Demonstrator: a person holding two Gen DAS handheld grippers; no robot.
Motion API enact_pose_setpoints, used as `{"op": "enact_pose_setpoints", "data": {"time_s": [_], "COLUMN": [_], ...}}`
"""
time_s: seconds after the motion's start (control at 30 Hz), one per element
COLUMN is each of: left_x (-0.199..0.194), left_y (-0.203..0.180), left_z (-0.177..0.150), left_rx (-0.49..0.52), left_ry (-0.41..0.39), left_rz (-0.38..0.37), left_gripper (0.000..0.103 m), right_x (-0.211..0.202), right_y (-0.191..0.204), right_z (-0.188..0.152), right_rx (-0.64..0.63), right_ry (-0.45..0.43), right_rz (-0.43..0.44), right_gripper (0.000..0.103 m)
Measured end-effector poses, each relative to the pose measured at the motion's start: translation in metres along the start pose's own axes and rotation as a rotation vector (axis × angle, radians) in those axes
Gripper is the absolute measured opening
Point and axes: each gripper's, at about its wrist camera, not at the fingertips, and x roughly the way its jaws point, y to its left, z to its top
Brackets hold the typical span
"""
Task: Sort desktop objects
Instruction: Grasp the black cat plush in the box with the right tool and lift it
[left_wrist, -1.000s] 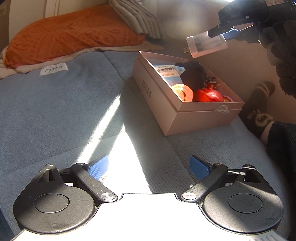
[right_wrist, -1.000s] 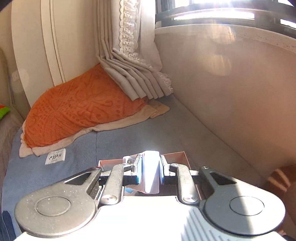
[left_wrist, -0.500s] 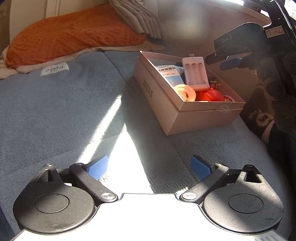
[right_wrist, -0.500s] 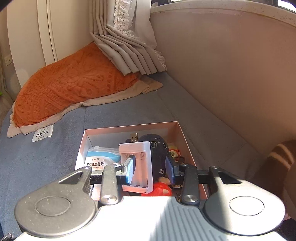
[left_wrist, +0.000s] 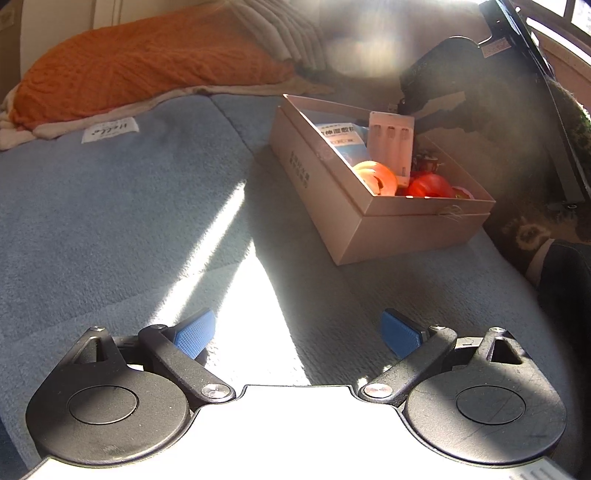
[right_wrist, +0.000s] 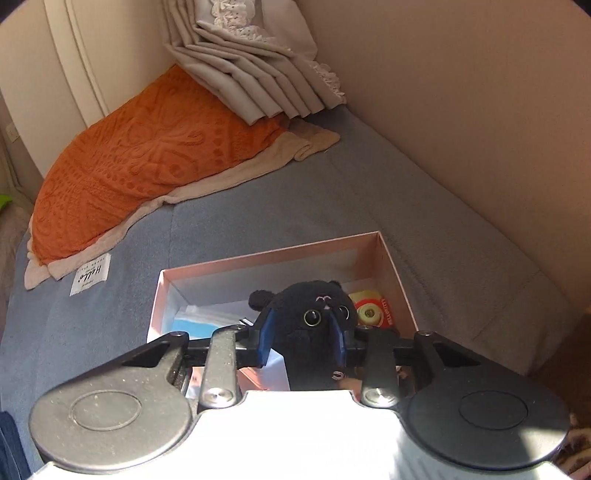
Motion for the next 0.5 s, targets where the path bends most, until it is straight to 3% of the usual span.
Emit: {"op": "enact_pose_setpoints", "data": {"time_s": [0.1, 0.17, 0.27, 0.37, 0.43, 0.5], "left_x": [-0.001, 0.0, 0.003, 0.005, 0.006, 0.007], "left_y": [-0.004, -0.004, -0.003, -0.002, -0.001, 0.0], "left_z": [-0.001, -0.002, -0.003, -0.003, -0.004, -0.003], "left_rx": [0.013, 0.017, 0.011, 0.012, 0.013, 0.013], "left_ry": [0.0, 0.004, 0.014, 0.019, 0.019, 0.02], "left_rz": [-0.014, -0.012, -0.001, 0.007, 0.01, 0.014], "left_gripper": [0.099, 0.1, 0.1, 0.1, 0.1, 0.1], "right_x": [-0.012, -0.013, 0.001, 0.026, 0.046, 0.048], "right_y": [0.0, -0.005, -0.007, 0.001, 0.005, 0.007], "right_z": [-0.002, 0.004, 0.015, 0.023, 0.023, 0.023], "right_rx": [-0.051, -0.012, 0.02, 0.032, 0.028, 0.015], "right_ry": [-0.005, -0.03, -0.018, 0.038, 0.103, 0.11], "right_rz": [0.019, -0.012, -0.051, -0.065, -0.075, -0.071], "right_gripper": [0.037, 0.054, 0.059, 0.071, 0.07, 0.065]}}
